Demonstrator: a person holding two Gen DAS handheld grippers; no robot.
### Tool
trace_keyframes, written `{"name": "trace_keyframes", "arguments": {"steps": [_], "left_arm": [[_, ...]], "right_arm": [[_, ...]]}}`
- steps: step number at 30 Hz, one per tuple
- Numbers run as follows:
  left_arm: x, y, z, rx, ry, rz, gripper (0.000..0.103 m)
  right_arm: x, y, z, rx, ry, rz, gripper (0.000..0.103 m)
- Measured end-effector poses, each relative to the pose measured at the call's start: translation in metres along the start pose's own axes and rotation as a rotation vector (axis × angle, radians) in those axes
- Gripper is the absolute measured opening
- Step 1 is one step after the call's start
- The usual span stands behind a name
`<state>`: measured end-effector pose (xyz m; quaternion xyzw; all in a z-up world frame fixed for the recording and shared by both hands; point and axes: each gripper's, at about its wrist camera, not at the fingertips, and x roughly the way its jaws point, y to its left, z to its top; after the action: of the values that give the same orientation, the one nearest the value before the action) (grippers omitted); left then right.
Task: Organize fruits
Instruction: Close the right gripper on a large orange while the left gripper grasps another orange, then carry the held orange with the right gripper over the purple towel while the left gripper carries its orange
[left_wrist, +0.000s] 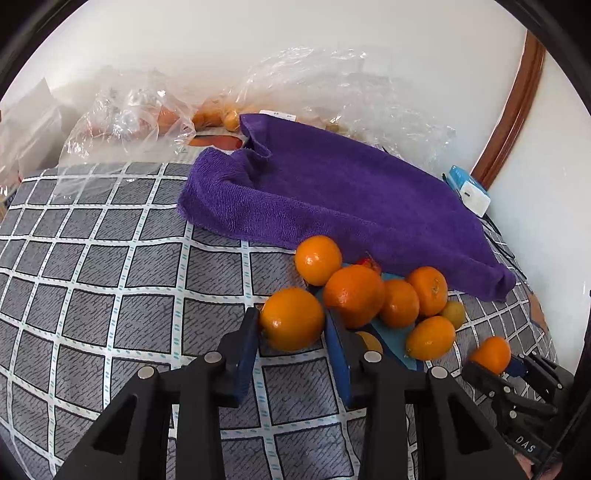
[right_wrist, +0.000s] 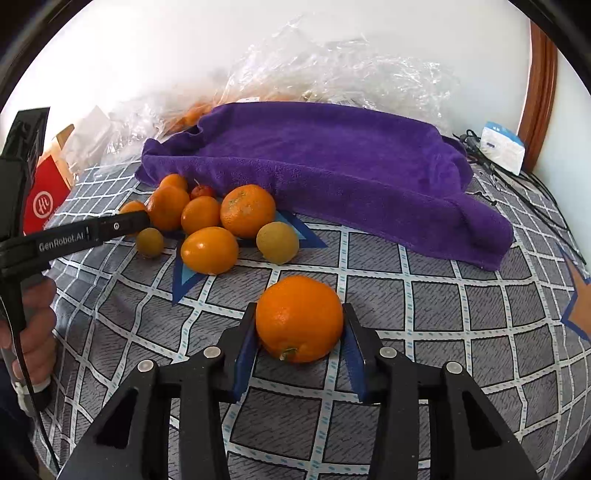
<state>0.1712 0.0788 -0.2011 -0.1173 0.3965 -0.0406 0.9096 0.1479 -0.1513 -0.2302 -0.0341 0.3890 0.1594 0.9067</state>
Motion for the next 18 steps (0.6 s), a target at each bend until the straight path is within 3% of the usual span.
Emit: {"name": "trace_keyframes", "arguments": {"steps": [7,18], "left_arm": [[-0.015,0.006,-0.001,-0.040,-0.088,0.023,0.034],[-0.028,0.013,0.001,-0.057,-0.138,0.045,0.034]], "right_arm": [[-0.009,-0.012,-0.002,0.056,-0.033,-0.001,0.042],[-0.023,-0.026,-0.002,0.102,-0.049,-0.042,0.042]]}}
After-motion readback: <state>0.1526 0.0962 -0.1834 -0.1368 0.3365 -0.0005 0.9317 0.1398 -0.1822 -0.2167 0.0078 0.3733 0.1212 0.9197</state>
